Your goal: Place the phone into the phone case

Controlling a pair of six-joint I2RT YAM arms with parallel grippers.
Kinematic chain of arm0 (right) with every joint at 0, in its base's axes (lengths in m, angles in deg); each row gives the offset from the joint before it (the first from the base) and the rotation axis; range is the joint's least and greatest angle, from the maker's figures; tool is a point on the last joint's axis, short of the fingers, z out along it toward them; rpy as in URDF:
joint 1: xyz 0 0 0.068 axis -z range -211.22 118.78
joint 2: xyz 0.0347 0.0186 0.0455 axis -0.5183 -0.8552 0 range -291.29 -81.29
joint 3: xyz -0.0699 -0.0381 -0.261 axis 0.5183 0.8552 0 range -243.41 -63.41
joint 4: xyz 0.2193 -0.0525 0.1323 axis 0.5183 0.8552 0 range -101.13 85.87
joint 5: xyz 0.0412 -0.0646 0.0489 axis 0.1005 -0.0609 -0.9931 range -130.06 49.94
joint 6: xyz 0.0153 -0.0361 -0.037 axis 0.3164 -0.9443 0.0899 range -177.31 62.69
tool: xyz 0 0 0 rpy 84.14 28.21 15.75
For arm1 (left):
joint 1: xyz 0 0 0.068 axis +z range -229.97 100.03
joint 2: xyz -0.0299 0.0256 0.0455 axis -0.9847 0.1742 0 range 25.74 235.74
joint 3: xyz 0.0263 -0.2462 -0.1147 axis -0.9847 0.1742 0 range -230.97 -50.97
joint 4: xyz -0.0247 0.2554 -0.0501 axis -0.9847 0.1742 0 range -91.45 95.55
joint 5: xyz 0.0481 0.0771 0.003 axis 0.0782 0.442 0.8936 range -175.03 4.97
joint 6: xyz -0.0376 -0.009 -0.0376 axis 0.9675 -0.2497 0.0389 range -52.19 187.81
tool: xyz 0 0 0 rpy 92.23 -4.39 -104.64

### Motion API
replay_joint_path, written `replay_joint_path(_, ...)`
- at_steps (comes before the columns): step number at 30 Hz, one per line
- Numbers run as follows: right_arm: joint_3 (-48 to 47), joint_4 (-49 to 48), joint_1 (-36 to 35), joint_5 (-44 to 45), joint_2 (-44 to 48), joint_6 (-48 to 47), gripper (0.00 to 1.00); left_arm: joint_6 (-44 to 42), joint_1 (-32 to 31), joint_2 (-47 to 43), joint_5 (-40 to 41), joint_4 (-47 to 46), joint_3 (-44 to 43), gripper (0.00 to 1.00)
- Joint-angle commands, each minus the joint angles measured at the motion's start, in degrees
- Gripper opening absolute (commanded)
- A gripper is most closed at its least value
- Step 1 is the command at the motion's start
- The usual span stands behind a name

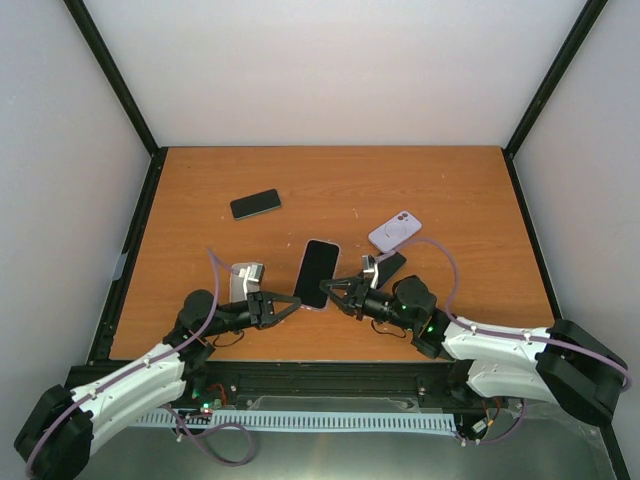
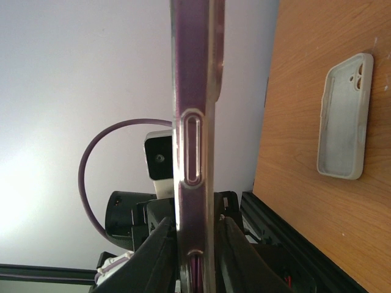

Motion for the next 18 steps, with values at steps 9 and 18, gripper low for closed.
replay_joint_path(9,1.15,-5.24,-0.01,-5.11,-2.08,0.11,0.35,-1.55,0.21,-0.25,5.41,1.44,-3.06,0.0)
replay_joint_path(18,1.3,-7.43,-0.24,-8.34,-3.7,0.33,0.23,-1.58,0.21,-0.07,6.92,2.32,-3.69,0.01)
